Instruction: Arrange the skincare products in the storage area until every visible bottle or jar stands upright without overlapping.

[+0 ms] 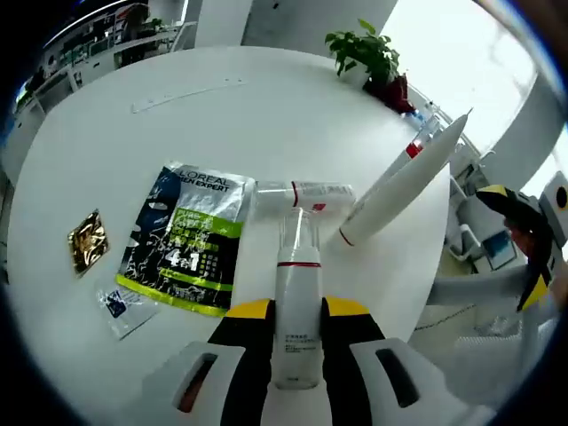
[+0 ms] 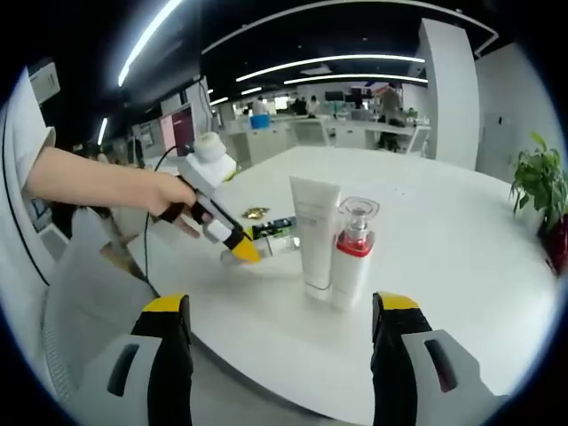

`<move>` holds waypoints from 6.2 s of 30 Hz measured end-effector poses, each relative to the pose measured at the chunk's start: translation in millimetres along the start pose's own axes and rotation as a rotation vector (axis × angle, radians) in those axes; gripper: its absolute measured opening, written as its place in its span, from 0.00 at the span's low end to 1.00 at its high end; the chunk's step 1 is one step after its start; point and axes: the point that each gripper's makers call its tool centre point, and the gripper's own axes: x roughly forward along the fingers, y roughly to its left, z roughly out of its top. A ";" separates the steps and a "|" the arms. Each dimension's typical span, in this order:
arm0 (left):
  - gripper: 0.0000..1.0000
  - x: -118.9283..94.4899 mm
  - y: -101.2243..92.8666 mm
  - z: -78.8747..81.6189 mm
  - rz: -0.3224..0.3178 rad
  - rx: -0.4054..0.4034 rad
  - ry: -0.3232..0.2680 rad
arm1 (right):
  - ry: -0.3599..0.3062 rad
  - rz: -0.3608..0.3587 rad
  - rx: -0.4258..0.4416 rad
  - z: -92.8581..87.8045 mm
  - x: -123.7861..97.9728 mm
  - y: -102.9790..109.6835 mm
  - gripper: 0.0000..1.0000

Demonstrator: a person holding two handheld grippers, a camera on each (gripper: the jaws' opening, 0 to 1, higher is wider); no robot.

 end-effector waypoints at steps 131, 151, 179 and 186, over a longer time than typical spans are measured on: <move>0.21 -175.9 -142.0 58.6 -0.236 0.067 -0.673 | -0.269 0.398 0.225 157.2 8.2 98.8 0.22; 0.21 -228.3 -221.3 16.5 -0.946 0.103 -0.515 | -0.204 0.938 0.163 162.2 -55.5 172.3 0.20; 0.23 -207.4 -172.5 44.6 -0.442 0.136 -0.643 | -0.308 0.654 0.338 165.8 -23.8 125.5 0.19; 0.23 -205.8 -174.7 31.5 -0.489 0.198 -0.592 | -0.306 0.713 0.128 158.6 -31.1 140.8 0.19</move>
